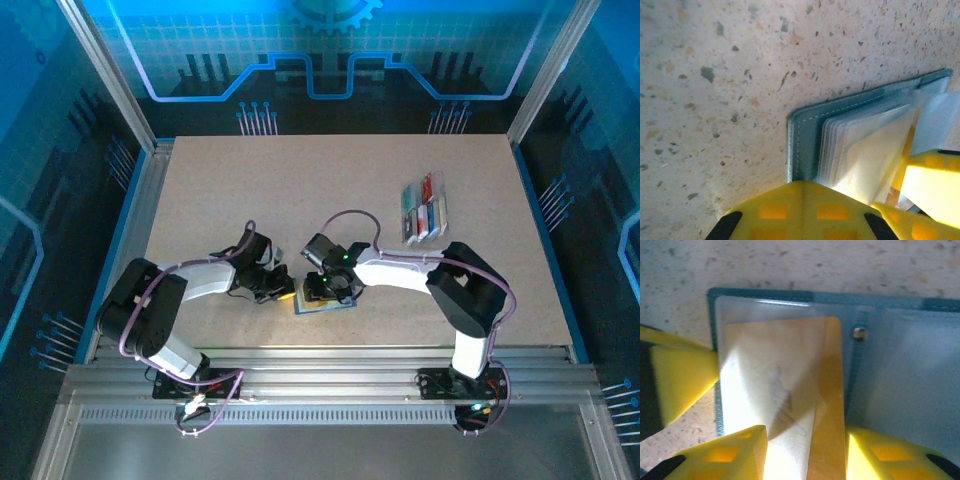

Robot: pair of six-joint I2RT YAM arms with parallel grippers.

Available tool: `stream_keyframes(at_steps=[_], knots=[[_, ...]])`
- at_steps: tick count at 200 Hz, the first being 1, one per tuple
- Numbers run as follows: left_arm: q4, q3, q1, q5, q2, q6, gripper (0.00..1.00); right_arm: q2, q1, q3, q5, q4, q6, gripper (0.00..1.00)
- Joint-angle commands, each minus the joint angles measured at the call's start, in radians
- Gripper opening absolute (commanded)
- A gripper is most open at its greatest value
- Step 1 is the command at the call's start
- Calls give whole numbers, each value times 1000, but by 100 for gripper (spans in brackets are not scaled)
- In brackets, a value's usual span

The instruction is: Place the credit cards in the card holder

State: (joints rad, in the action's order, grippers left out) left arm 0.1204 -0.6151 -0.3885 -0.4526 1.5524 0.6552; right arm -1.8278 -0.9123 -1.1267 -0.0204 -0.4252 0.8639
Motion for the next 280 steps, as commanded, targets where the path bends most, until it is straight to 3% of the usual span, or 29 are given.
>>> stream_keyframes(at_steps=[1,44,127,189,213,250,280], knots=[[42,38,-17,42,1,4,2,31,4,15,19,26,51,42],[14,51,-26,37,26,14,2,38,-19,8,26,19,80,41],[-30,60,-77,55,54,56,2,39,-50,11,108,-11,185,24],[-49,65,-98,59,64,75,2,8,-85,-4,120,16,200,24],[-38,64,-98,69,54,74,2,17,-75,-14,111,-4,163,30],[-10,51,-96,86,58,58,2,88,-57,-48,249,-191,63,50],[7,33,-96,91,70,41,2,134,-53,-61,337,-304,-5,58]])
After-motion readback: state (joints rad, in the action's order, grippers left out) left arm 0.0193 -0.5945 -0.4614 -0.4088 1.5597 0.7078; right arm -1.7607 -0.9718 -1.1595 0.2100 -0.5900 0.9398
